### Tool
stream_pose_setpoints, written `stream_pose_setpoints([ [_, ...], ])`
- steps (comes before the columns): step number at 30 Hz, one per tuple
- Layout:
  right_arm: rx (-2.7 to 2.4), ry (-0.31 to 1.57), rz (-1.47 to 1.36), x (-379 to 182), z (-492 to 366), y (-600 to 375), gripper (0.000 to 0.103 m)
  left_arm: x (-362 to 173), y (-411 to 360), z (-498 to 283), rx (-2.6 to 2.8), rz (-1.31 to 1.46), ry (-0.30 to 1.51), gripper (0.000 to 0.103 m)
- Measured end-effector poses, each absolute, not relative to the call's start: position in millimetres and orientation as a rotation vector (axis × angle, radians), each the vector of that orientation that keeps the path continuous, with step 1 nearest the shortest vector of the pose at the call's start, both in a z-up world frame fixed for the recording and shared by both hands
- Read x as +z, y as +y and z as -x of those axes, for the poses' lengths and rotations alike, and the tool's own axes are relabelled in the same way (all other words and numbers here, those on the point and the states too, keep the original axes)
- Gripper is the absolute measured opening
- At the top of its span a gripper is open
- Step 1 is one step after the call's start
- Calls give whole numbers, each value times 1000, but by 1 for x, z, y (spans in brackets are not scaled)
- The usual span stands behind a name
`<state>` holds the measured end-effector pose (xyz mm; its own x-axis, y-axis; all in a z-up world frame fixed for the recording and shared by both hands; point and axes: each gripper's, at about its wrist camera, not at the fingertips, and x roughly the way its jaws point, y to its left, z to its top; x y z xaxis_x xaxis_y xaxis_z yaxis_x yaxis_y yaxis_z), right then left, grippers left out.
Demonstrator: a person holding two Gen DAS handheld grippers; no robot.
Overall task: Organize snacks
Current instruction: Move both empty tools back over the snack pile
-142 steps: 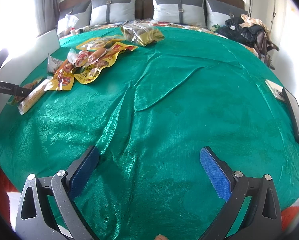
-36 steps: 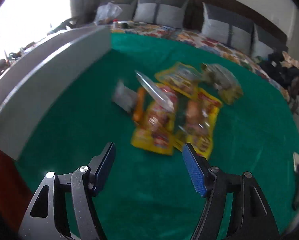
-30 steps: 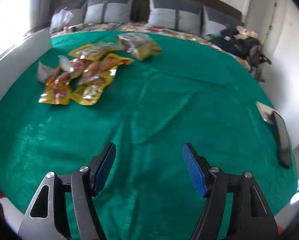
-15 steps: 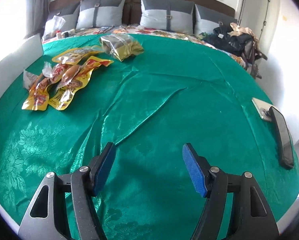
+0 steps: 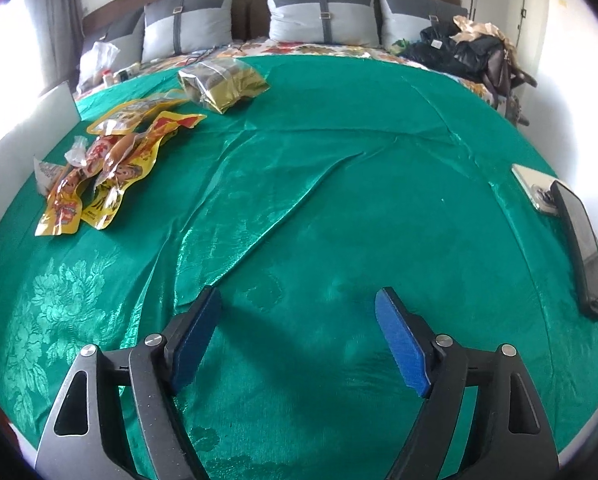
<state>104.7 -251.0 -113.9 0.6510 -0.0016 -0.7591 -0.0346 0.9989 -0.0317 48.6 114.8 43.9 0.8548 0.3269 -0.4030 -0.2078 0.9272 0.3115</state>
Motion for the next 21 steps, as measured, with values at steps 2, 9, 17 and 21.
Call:
stream_pose_setpoints([
  [2, 19, 860, 44, -114, -105, -250, 85, 43, 94, -50, 209, -236, 489, 103],
  [9, 23, 858, 41, -115, -105, -250, 86, -40, 50, -80, -16, -14, 806, 103],
  [17, 26, 858, 42, -115, -106, -249, 88, -116, 40, -79, -31, 61, 1021, 102],
  [21, 26, 858, 42, -115, -106, -249, 89, -122, 28, -78, -41, -27, 1021, 103],
])
